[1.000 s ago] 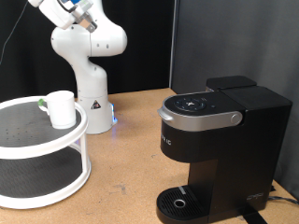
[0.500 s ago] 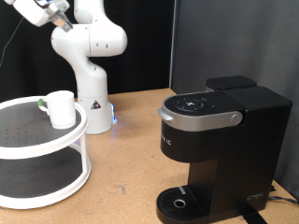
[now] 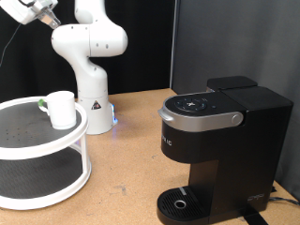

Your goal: Make a cup of coffee with the keurig machine

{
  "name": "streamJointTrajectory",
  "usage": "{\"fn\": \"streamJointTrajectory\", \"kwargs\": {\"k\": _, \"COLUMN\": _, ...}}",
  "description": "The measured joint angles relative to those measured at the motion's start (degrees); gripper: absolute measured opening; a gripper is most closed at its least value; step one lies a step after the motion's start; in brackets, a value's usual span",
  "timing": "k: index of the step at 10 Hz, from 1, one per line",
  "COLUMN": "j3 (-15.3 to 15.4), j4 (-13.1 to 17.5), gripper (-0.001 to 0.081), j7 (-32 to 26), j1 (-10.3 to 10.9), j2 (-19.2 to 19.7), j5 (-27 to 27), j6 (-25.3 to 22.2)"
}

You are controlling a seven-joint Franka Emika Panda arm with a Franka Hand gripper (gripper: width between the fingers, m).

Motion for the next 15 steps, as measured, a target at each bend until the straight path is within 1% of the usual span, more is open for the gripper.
{"fn": "streamJointTrajectory", "kwargs": {"k": 1, "j3": -0.1, "j4": -0.6, "gripper": 0.0, "j7": 0.1, "j1": -0.4, "j2": -0.1, "j5": 0.0, "j6": 2.8}}
{"fn": "streamJointTrajectory", "kwargs": {"k": 3, "j3": -0.6, "j4": -1.2, "gripper": 0.0, "j7": 0.7, "j1": -2.1, "j2": 0.1, "j5": -0.3, "j6": 7.3}}
{"fn": "streamJointTrajectory", "kwargs": {"k": 5, "j3": -1.8, "j4": -1.1, "gripper": 0.0, "j7": 0.8, "j1": -3.3, "j2": 1.4, "j5": -2.1, "j6": 8.7}}
{"fn": "streamJointTrajectory", "kwargs": {"k": 6, "j3": -2.7, "j4": -1.1, "gripper": 0.0, "j7": 0.8, "j1": -3.5, "j2": 2.5, "j5": -2.6, "j6": 9.6}}
{"fn": "streamJointTrajectory", "kwargs": {"k": 9, "j3": -5.2, "j4": -1.7, "gripper": 0.0, "j7": -0.8, "j1": -3.3, "j2": 6.0, "j5": -2.8, "j6": 13.3}}
{"fn": "streamJointTrajectory", "kwargs": {"k": 12, "j3": -6.9, "j4": -2.2, "gripper": 0.0, "j7": -3.8, "j1": -2.9, "j2": 8.7, "j5": -3.0, "j6": 14.8}}
{"fn": "streamJointTrajectory", "kwargs": {"k": 15, "j3": -8.0, "j4": -2.9, "gripper": 0.0, "j7": -5.6, "j1": -2.3, "j2": 10.9, "j5": -2.8, "j6": 15.8}}
